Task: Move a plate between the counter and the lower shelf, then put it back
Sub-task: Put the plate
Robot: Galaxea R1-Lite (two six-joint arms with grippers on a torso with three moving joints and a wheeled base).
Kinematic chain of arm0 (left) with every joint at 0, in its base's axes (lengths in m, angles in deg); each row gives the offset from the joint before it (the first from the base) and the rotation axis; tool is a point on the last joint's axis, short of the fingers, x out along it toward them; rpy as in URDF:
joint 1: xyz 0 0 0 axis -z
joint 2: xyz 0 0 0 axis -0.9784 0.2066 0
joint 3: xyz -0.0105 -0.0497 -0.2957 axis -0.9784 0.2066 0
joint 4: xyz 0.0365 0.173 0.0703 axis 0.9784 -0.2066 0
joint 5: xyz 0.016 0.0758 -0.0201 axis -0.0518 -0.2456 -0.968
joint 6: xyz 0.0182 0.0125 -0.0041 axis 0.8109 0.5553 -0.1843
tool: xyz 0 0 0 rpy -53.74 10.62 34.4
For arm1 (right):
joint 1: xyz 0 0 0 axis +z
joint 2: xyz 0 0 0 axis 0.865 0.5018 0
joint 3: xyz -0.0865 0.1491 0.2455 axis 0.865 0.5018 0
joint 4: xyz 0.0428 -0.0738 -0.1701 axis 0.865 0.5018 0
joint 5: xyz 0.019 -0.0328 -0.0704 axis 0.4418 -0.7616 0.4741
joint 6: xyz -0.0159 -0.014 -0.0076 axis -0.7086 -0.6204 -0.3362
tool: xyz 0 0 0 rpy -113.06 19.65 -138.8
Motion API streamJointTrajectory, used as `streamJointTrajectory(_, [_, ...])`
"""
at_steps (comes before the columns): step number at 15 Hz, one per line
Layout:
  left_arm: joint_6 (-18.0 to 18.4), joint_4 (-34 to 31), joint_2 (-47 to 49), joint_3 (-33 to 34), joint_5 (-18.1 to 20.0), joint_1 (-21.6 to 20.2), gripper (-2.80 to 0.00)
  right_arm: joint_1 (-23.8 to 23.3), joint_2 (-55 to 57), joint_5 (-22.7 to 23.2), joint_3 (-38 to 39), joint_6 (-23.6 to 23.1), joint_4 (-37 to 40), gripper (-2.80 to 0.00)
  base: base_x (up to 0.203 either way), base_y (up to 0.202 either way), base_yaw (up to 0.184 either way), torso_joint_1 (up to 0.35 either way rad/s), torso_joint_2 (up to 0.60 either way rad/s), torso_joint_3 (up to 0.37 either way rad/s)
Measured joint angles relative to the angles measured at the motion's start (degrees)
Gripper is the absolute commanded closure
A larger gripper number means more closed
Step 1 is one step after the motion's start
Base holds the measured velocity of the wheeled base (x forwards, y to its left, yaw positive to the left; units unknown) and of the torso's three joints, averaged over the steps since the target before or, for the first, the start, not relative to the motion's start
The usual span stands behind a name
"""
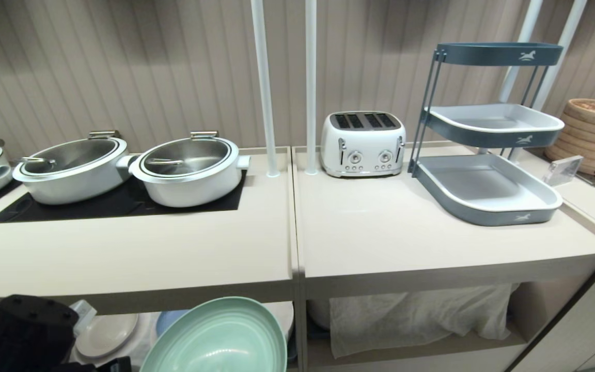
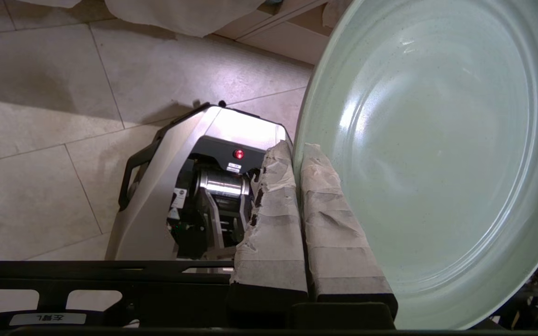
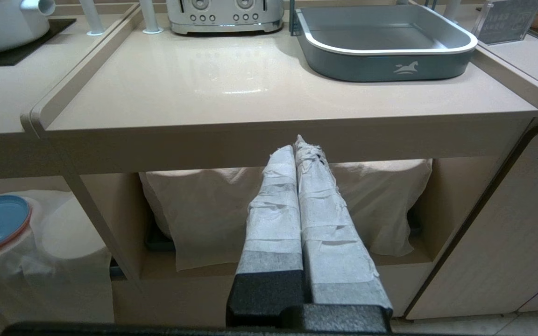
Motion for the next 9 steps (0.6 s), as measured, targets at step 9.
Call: streamJointTrajectory(9, [-3.0,0.0,-0.8,0.2,-0.1,-0.5,0.0,0.0,0.0,0.0,0.0,0.0,0.0,0.0,0.0,0.0,0.0,0.0,0.0,0.0])
